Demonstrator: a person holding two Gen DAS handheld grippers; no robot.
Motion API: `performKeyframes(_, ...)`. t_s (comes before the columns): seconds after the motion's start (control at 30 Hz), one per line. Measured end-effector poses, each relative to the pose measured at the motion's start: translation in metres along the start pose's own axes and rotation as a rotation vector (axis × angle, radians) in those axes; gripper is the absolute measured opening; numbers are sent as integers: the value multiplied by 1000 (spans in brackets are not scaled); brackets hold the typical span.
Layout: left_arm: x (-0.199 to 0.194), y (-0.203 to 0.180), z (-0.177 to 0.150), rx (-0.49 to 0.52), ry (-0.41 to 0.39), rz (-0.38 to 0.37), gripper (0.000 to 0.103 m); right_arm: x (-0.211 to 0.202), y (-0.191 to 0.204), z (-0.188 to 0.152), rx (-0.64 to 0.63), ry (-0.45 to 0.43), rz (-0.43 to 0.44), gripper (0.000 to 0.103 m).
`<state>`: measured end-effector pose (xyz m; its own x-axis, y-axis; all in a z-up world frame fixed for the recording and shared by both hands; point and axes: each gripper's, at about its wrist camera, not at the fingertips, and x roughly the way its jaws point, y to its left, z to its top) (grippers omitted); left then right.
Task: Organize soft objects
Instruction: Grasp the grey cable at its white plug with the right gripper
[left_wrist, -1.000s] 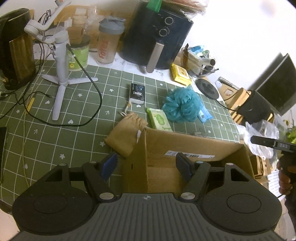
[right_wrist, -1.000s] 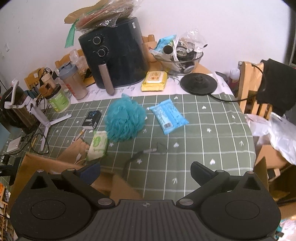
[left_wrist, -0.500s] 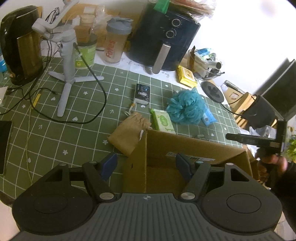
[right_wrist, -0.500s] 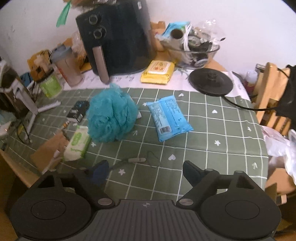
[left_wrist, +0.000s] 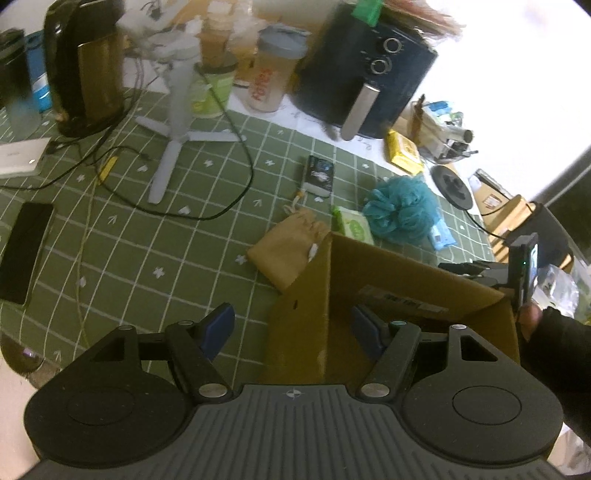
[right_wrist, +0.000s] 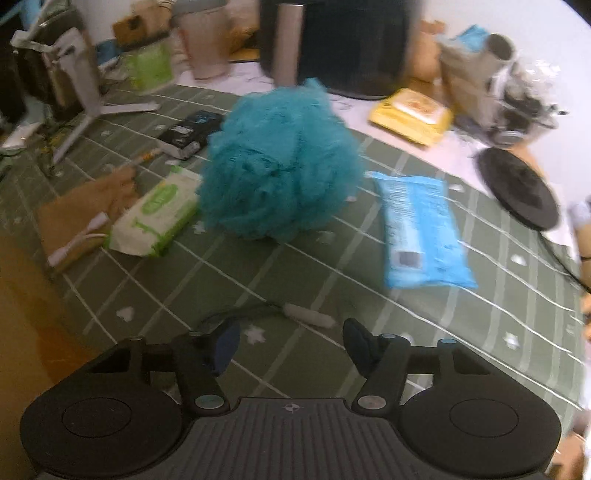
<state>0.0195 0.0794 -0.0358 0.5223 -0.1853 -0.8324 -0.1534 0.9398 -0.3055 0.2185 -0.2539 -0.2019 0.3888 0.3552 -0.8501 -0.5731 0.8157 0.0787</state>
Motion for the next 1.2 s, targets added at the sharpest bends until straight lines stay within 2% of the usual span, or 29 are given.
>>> performKeyframes(0.13, -3, 4, -4, -24, -2, 10, 69, 11, -1, 7, -55, 25, -45, 58)
performKeyframes(0.33, -7, 8, -5, -41, -17, 16, 69, 22, -4, 8, -134, 74, -12, 56)
performKeyframes(0.5, -7, 10, -5, -47, -16, 28, 69, 28, 0, 15, -180, 68, 1, 55)
performKeyframes(0.57, -7, 10, -4, -48, -16, 27, 69, 28, -1, 17, -155, 71, 10, 49)
performKeyframes(0.6, -7, 10, -3, -46, -17, 26, 69, 29, -3, 18, -131, 73, 11, 43)
performKeyframes(0.63, -7, 9, -3, -44, -19, 25, 69, 29, -4, 20, -103, 76, 1, 35)
performKeyframes(0.7, -7, 8, -2, -39, -22, 22, 69, 27, -6, 19, -48, 83, -28, 33)
performKeyframes(0.73, -7, 8, -1, -38, -24, 20, 69, 26, -8, 17, -11, 86, -34, 24)
performKeyframes(0.83, -5, 9, 2, -34, -29, 16, 69, 21, -14, 11, 109, 104, -66, 14)
performKeyframes(0.97, -4, 10, 5, -29, -34, 9, 69, 11, -21, -2, 224, 147, -36, 11)
performKeyframes(1.1, -2, 9, 9, -20, -39, 0, 69, -1, -20, -8, 205, 138, -7, 12)
performKeyframes(1.17, -1, 9, 11, -14, -40, -2, 69, -5, -21, -7, 191, 115, -19, 15)
performKeyframes(1.2, -1, 8, 12, -10, -42, -4, 69, -5, -22, -6, 190, 111, -21, 22)
